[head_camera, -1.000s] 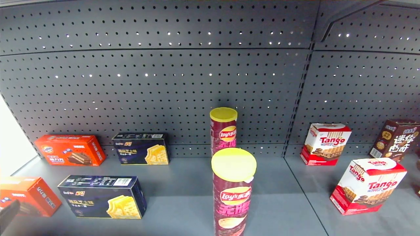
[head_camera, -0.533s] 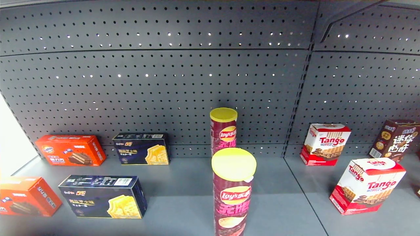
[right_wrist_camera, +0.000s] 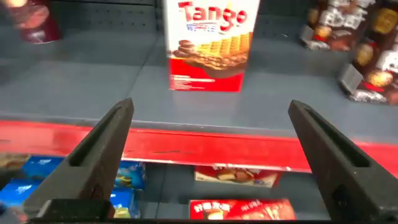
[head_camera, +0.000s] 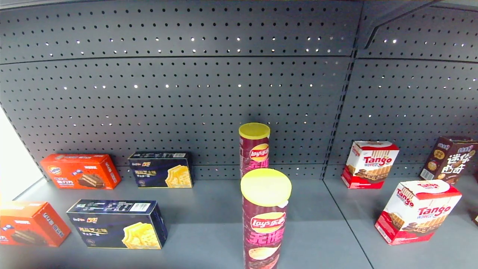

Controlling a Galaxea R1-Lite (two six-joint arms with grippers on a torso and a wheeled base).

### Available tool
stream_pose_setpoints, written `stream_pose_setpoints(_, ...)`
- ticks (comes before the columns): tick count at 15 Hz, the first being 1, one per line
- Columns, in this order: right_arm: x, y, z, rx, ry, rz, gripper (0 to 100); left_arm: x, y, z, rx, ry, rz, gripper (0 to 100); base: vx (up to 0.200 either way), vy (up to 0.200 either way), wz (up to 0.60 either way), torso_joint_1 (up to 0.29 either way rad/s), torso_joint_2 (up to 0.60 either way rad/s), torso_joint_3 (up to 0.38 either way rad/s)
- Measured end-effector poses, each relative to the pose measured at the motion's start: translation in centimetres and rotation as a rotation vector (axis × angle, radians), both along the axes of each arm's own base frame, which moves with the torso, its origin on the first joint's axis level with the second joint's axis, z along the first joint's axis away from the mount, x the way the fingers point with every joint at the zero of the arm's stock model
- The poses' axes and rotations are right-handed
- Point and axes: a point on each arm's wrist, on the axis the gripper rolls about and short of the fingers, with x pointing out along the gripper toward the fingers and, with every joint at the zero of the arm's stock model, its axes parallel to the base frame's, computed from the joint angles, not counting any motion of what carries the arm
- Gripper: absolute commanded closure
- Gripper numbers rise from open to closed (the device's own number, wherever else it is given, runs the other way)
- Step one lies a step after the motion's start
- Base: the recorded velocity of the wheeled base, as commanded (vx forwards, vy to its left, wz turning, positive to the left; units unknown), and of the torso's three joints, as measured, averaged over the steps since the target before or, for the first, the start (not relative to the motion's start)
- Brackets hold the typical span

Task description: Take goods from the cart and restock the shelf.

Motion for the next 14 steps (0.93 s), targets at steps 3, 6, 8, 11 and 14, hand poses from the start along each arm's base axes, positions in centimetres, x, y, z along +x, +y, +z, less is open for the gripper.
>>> stream_pose_setpoints(3, -0.1, 0.0, -0.3, 0.007, -0.033, -0.038, 0, 0.8, -0.3, -1.8, 0.009, 0.037, -0.114, 0, 0.000, 0.000, 0.00, 0.000, 0.00, 0.000)
stream_pose_setpoints(6, 0.0, -0.1, -0.7, 0.046, -0.030, -0.067, 0, 1.8, -0.5, -3.7, 0.104, 0.007, -0.166, 0, 0.000, 0.000, 0.00, 0.000, 0.00, 0.000)
stream_pose_setpoints(8, 0.0, -0.1, -0.8, 0.044, -0.032, -0.073, 0, 2.0, -0.5, -4.4, 0.091, 0.027, -0.166, 0, 0.000, 0.000, 0.00, 0.000, 0.00, 0.000)
stream_pose_setpoints(11, 0.0, -0.1, -0.8, 0.042, -0.032, -0.082, 0, 2.1, -0.1, -4.7, 0.049, 0.062, 0.062, 0, 0.000, 0.000, 0.00, 0.000, 0.00, 0.000)
stream_pose_setpoints(14, 0.0, -0.1, -0.9, 0.038, -0.032, -0.082, 0, 2.2, -0.1, -5.1, 0.012, 0.075, 0.133, 0, 0.000, 0.000, 0.00, 0.000, 0.00, 0.000)
